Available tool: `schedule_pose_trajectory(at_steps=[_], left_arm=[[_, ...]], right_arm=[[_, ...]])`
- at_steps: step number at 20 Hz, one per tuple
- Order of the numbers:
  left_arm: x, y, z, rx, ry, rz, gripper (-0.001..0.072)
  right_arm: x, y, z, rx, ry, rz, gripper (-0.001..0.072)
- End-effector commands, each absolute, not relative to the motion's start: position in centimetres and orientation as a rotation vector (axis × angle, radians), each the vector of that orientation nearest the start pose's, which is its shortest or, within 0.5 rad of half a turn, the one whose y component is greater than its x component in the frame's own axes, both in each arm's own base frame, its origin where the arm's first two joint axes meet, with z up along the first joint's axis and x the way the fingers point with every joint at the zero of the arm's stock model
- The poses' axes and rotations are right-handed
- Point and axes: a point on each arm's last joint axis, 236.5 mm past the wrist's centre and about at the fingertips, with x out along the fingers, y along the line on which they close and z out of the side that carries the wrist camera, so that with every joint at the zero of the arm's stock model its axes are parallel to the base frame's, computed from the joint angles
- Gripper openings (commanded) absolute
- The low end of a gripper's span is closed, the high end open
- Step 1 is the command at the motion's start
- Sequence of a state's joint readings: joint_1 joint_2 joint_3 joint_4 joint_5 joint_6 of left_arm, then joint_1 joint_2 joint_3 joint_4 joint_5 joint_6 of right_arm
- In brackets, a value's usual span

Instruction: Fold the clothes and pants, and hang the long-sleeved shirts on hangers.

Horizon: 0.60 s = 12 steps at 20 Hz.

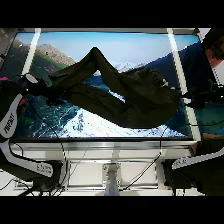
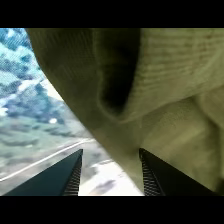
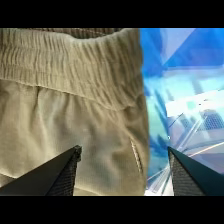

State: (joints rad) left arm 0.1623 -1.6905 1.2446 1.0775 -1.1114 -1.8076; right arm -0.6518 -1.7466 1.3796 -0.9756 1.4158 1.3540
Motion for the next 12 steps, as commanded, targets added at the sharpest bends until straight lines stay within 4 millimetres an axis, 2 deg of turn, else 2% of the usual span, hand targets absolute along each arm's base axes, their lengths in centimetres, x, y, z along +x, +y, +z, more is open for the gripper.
schedule_pose_trajectory(at_steps=[1, 2, 3, 4, 7, 9, 12], left_arm=[[43.3, -2.8, -11.3, -0.834, 1.422, 0.165, 0.0319], [43.5, -2.7, -11.3, -0.835, 1.413, 0.169, 0.028], [43.5, -2.8, -11.3, -0.83, 1.411, 0.167, 0.017], [43.7, -2.8, -11.3, -0.826, 1.403, 0.167, 0.0029], [44.4, -2.9, -10.1, -0.789, 1.36, 0.132, 0.0007], [44.7, -2.1, -8.0, -0.713, 1.308, 0.116, 0.0006], [43.7, -0.2, -3.8, -0.549, 1.252, 0.137, 0.0006]], right_arm=[[39.1, -12.0, -7.1, 0.897, 1.396, 0.033, 0.0617], [39.6, -12.1, -7.3, 0.883, 1.38, 0.023, 0.0617], [40.2, -12.2, -7.4, 0.87, 1.362, 0.013, 0.0617], [40.7, -12.2, -7.5, 0.861, 1.349, 0.007, 0.0617], [41.0, -11.7, -7.7, 0.853, 1.356, -0.004, 0.0616], [40.8, -11.6, -8.3, 0.837, 1.375, -0.006, 0.0617], [40.6, -11.6, -10.1, 0.849, 1.407, -0.017, 0.0613]])
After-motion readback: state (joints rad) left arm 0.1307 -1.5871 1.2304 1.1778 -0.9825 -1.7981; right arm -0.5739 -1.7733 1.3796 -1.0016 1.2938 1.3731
